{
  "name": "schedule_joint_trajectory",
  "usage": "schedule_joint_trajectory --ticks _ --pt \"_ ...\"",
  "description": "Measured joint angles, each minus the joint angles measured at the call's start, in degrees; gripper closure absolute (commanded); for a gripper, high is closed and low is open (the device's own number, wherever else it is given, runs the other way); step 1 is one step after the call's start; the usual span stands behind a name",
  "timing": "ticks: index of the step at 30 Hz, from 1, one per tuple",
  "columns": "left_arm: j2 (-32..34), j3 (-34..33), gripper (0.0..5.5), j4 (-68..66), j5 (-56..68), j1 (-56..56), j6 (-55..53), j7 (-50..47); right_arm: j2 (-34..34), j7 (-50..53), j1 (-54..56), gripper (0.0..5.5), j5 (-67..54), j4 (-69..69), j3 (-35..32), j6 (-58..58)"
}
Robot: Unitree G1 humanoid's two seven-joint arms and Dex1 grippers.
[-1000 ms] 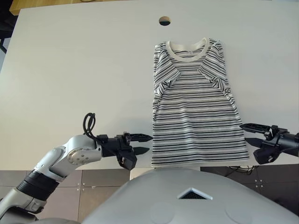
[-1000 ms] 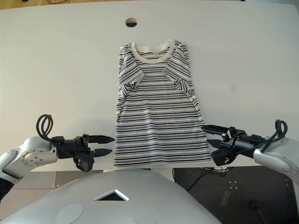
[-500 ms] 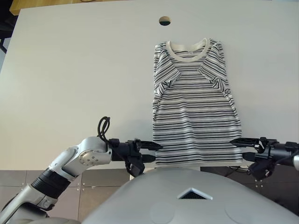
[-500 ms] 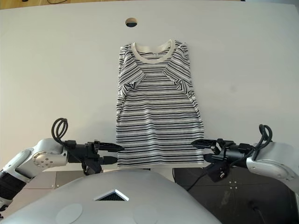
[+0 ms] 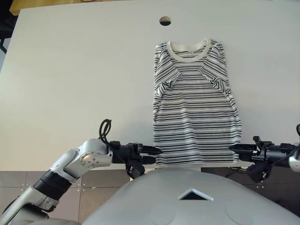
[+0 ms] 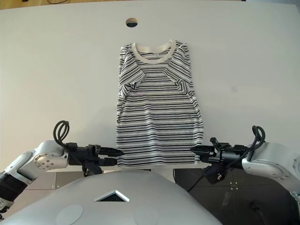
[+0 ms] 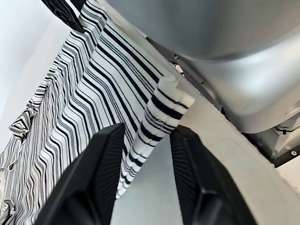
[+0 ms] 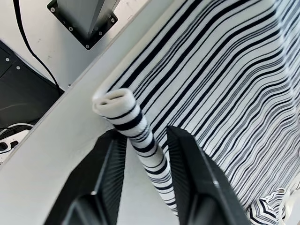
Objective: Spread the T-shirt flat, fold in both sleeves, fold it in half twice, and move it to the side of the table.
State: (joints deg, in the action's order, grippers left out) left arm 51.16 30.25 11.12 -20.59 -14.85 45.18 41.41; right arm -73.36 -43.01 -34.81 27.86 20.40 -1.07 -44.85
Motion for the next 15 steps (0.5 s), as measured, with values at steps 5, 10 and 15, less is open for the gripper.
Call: schedule_joint_trajectory --ticks 5,10,15 --pt "-1.02 0.57 5.19 -1.24 -0.39 0.59 0.33 -0.01 0.03 -1.33 1.53 5.40 -1.11 0.01 0.19 0.00" --pt "-1.04 0.45 5.39 -1.20 -0.10 1.02 0.87 -0.05 0.23 -1.66 1.89 5.40 -1.18 -0.58 0.26 -0.12" --pt "-1.02 -1.42 5.39 -1.97 2.37 0.82 -0.15 -0.63 1.21 -1.24 1.92 5.40 -4.60 -2.50 0.26 -0.47"
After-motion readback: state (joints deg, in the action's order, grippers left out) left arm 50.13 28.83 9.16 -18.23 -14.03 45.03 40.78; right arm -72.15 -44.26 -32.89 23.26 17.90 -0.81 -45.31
